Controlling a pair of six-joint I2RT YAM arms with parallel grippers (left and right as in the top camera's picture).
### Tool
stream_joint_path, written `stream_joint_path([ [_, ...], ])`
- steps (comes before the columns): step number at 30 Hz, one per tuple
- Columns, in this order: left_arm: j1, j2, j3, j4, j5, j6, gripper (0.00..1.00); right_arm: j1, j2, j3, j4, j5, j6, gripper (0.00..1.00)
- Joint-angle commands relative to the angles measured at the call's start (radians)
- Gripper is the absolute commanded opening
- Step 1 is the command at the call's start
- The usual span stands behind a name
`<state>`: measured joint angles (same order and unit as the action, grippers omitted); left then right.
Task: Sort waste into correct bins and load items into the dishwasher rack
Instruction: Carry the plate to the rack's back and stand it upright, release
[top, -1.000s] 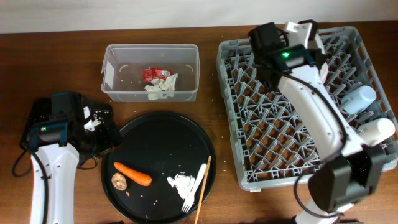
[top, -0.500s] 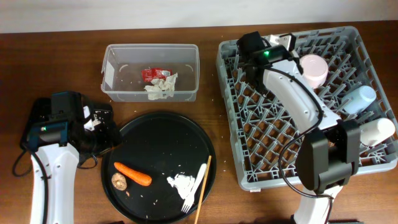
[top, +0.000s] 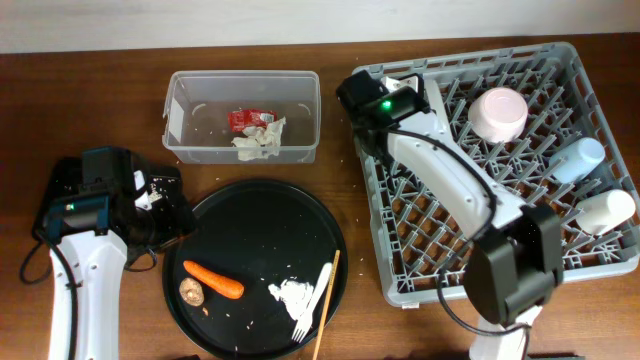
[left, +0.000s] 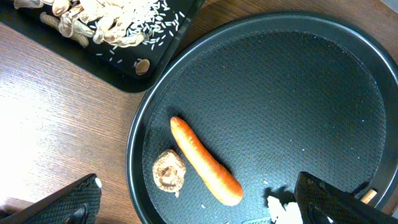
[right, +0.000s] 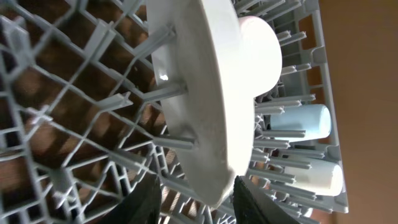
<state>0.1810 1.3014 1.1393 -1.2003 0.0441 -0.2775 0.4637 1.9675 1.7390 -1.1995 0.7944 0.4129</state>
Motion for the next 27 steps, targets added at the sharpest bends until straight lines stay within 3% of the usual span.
stream_joint_path([
  [1, 0.005, -0.010, 0.008, 0.002, -0.003, 0.001, 0.99, 0.001, -0.196, 0.001, -0.002, -0.134, 0.034, 0.43],
  [6, 0.005, -0.010, 0.008, 0.002, -0.003, 0.001, 0.99, -0.048, -0.453, 0.000, -0.031, -0.312, 0.068, 0.56],
  [8, 0.005, -0.010, 0.008, 0.002, -0.002, 0.001, 0.99, -0.148, -0.537, 0.000, -0.080, -0.447, 0.068, 0.58],
  [10, 0.005, -0.010, 0.008, 0.002, 0.017, 0.002, 0.99, -0.279, -0.579, 0.000, -0.148, -0.593, 0.067, 0.69],
  [11, 0.003, -0.010, 0.008, 0.002, 0.023, 0.002, 0.99, -0.349, -0.588, 0.000, -0.179, -0.675, 0.049, 0.75],
  [14, -0.023, -0.010, 0.008, 0.002, 0.023, 0.002, 0.99, -0.544, -0.587, -0.015, -0.267, -0.999, -0.159, 0.78],
  [19, -0.154, -0.005, 0.006, -0.020, 0.023, -0.008, 0.99, -0.567, -0.587, -0.132, -0.332, -1.031, -0.278, 0.79],
  [23, -0.221, -0.003, -0.078, -0.072, 0.049, -0.192, 0.99, -0.567, -0.587, -0.271, -0.277, -1.031, -0.278, 0.80],
  [27, -0.222, -0.002, -0.244, 0.044, 0.126, -0.266, 0.99, -0.567, -0.587, -0.333, -0.243, -1.030, -0.287, 0.80],
])
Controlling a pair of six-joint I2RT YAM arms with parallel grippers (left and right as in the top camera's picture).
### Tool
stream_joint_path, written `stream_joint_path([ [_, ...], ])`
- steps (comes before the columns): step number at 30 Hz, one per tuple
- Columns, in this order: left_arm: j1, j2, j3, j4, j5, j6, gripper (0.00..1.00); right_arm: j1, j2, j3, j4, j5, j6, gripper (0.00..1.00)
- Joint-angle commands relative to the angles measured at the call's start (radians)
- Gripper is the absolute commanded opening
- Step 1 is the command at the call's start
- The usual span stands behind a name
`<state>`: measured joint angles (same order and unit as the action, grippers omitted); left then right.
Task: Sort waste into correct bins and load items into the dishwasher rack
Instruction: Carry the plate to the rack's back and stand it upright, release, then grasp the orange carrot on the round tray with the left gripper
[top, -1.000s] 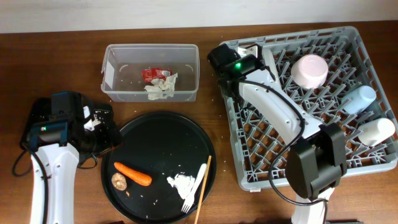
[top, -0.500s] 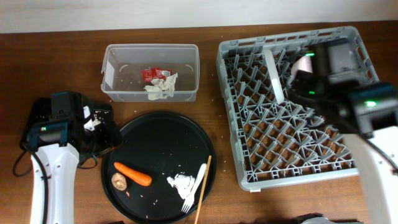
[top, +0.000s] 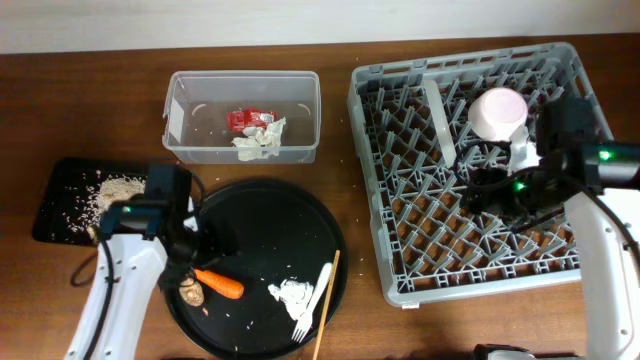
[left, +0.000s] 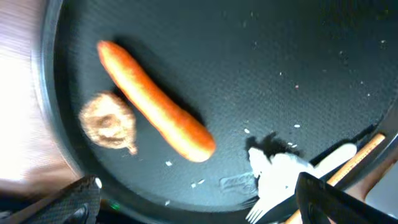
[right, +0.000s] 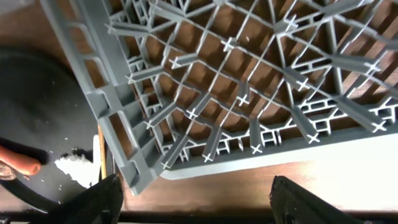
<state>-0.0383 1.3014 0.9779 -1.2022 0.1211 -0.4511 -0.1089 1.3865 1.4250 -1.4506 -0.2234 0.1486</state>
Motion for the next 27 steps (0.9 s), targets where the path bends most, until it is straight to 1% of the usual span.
stream_joint_path([
  [1, -0.002, -0.002, -0.131, 0.090, 0.048, -0.127, 0.99, 0.006, -0.006, -0.019, 0.008, -0.013, -0.040, 0.80],
  [6, -0.002, 0.000, -0.259, 0.249, 0.048, -0.261, 0.99, 0.006, -0.006, -0.019, 0.008, -0.013, -0.041, 0.80],
  [11, -0.002, 0.006, -0.310, 0.343, 0.048, -0.301, 0.99, 0.006, -0.006, -0.019, 0.008, -0.013, -0.054, 0.80],
  [12, -0.002, 0.014, -0.310, 0.351, 0.048, -0.321, 0.98, 0.006, -0.006, -0.019, 0.007, -0.012, -0.068, 0.80],
  [14, -0.002, 0.033, -0.310, 0.355, 0.048, -0.323, 0.98, 0.006, -0.006, -0.019, 0.003, -0.012, -0.071, 0.80],
  [17, -0.002, 0.103, -0.310, 0.360, 0.058, -0.349, 0.98, 0.006, -0.006, -0.019, 0.000, -0.012, -0.072, 0.81],
  [20, -0.002, 0.187, -0.310, 0.415, 0.066, -0.349, 0.98, 0.006, -0.006, -0.019, 0.000, -0.013, -0.106, 0.80],
  [22, -0.002, 0.206, -0.310, 0.434, 0.066, -0.349, 0.98, 0.006, -0.006, -0.019, -0.001, -0.013, -0.108, 0.81],
  [24, -0.002, 0.213, -0.310, 0.436, 0.048, -0.349, 0.89, 0.006, -0.006, -0.019, 0.000, -0.013, -0.109, 0.81],
  [25, -0.002, 0.213, -0.310, 0.436, 0.027, -0.348, 0.80, 0.006, -0.006, -0.019, 0.000, -0.013, -0.109, 0.81],
  [27, -0.002, 0.213, -0.310, 0.437, -0.016, -0.348, 0.70, 0.006, -0.006, -0.019, 0.002, -0.013, -0.109, 0.81],
])
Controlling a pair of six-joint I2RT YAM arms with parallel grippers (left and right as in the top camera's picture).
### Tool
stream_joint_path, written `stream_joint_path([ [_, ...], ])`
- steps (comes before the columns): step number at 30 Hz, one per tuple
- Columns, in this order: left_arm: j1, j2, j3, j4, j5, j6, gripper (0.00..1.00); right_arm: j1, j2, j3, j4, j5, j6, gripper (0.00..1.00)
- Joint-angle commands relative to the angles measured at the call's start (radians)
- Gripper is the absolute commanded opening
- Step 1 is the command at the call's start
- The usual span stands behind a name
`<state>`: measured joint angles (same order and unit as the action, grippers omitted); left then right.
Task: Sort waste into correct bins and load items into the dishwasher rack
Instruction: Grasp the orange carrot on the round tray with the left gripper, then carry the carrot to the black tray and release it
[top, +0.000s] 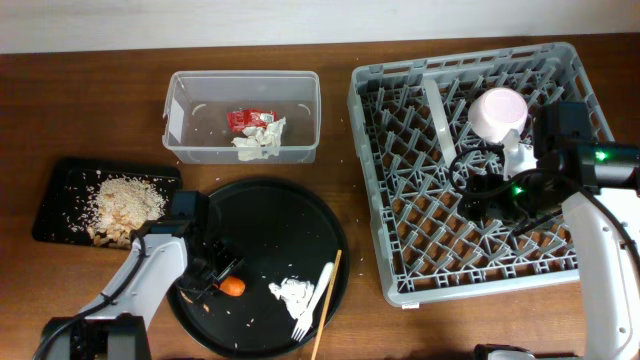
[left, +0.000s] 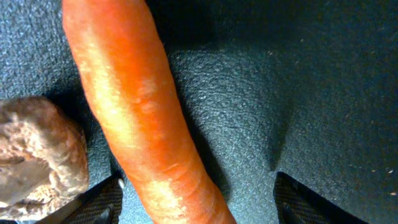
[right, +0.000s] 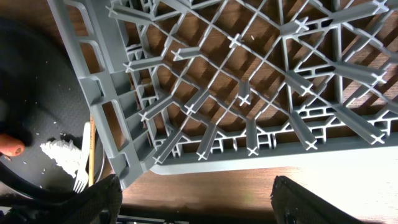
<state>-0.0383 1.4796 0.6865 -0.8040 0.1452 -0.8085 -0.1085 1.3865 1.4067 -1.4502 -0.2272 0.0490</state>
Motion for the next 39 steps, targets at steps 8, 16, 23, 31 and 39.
stream_joint_path([
  [8, -0.002, 0.035, 0.037, 0.045, -0.057, 0.053, 0.23, 0.005, -0.006, -0.001, -0.001, -0.009, -0.009, 0.81],
  [16, 0.008, 0.030, 0.363, -0.195, -0.172, 0.248, 0.17, 0.005, -0.006, -0.001, 0.000, -0.005, -0.009, 0.81],
  [23, 0.324, 0.031, 0.464, -0.130, -0.172, 0.257, 0.12, 0.005, -0.006, -0.001, 0.000, -0.005, -0.013, 0.80],
  [31, 0.551, 0.154, 0.463, 0.078, -0.172, 0.265, 0.11, 0.005, -0.006, -0.001, -0.001, -0.005, -0.012, 0.80],
  [39, 0.638, 0.306, 0.463, 0.111, -0.168, 0.265, 0.26, 0.005, -0.006, -0.001, 0.000, -0.005, -0.012, 0.80],
])
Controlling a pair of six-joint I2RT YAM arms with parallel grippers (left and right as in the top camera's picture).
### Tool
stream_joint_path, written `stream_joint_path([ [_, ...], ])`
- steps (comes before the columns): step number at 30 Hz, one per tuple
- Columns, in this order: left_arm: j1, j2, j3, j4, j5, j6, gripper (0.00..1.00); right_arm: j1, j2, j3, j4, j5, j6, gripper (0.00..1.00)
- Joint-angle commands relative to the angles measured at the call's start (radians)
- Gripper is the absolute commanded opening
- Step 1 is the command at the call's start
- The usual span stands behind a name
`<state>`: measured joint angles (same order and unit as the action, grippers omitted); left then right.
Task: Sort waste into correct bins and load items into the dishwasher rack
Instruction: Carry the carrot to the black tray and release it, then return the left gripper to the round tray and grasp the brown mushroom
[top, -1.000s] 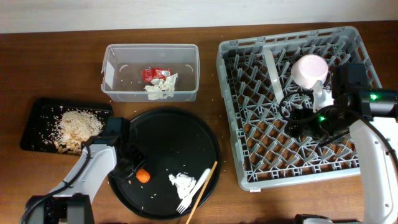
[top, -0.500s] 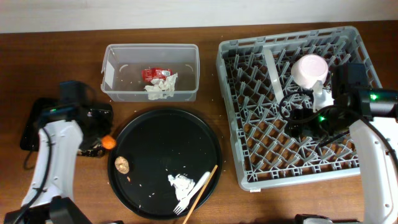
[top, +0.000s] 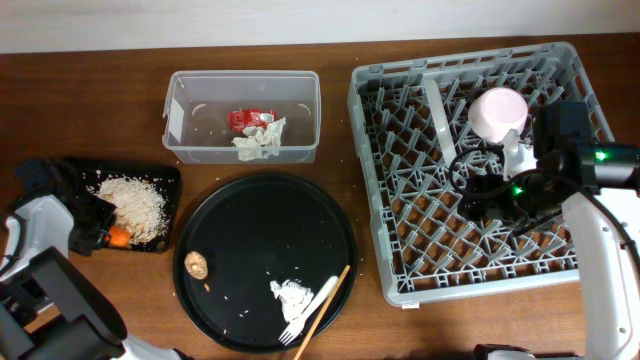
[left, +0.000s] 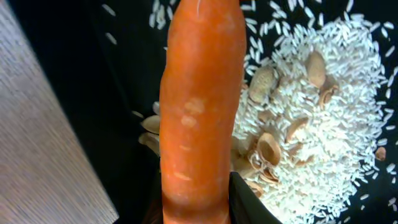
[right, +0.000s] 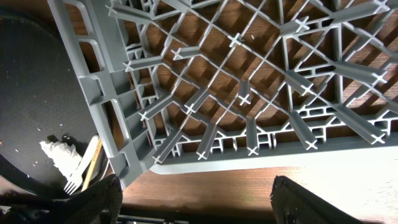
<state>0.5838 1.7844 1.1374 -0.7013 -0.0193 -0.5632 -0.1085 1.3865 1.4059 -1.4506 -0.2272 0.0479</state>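
Observation:
My left gripper (top: 103, 228) is shut on an orange carrot (left: 199, 106), which it holds over the black food-waste tray (top: 60, 168) beside a heap of rice and shells (left: 311, 118). On the round black plate (top: 265, 188) lie a brown lump (top: 195, 264), a crumpled white tissue (top: 290, 295), a white fork (top: 312, 302) and a wooden chopstick (top: 328, 300). The right gripper (right: 208, 208) hangs open and empty over the near right part of the grey dishwasher rack (top: 400, 285).
A clear bin (top: 180, 115) at the back holds a red wrapper and crumpled paper. In the rack a white plate (top: 440, 120) stands on edge and a pink bowl (top: 498, 112) sits upside down. Bare wood lies between plate and rack.
My left gripper was around the carrot on the round plate; now it holds the carrot over the black tray at the left. Fork and chopstick have shifted a little. The right arm is unchanged.
First the right gripper held a white plate at the rack's far left, and the left stood open by the tray. Then the plate stood in the rack, the right gripper was open, and the left was over the carrot, then around it. The carrot is now above the tray.

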Motion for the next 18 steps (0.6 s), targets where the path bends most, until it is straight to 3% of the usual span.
stream_joint_path([
  [1, 0.016, 0.002, 0.013, 0.010, -0.003, 0.020, 0.40, 0.005, -0.006, 0.000, 0.000, -0.005, -0.011, 0.80],
  [3, 0.016, 0.001, 0.016, 0.010, 0.040, 0.048, 0.76, 0.005, -0.006, 0.000, 0.000, -0.005, -0.011, 0.80],
  [6, 0.015, -0.017, 0.077, -0.057, 0.139, 0.069, 0.92, 0.005, -0.006, 0.000, 0.000, -0.005, -0.011, 0.80],
  [10, -0.021, -0.135, 0.122, -0.143, 0.177, 0.091, 0.93, 0.005, -0.006, 0.000, 0.002, -0.005, -0.011, 0.80],
  [14, -0.211, -0.267, 0.122, -0.290, 0.177, 0.136, 0.93, 0.005, -0.006, 0.000, 0.005, -0.004, -0.016, 0.80],
  [18, -0.405, -0.269, 0.109, -0.491, 0.127, 0.140, 0.94, 0.005, -0.006, 0.000, 0.003, 0.003, -0.019, 0.80],
])
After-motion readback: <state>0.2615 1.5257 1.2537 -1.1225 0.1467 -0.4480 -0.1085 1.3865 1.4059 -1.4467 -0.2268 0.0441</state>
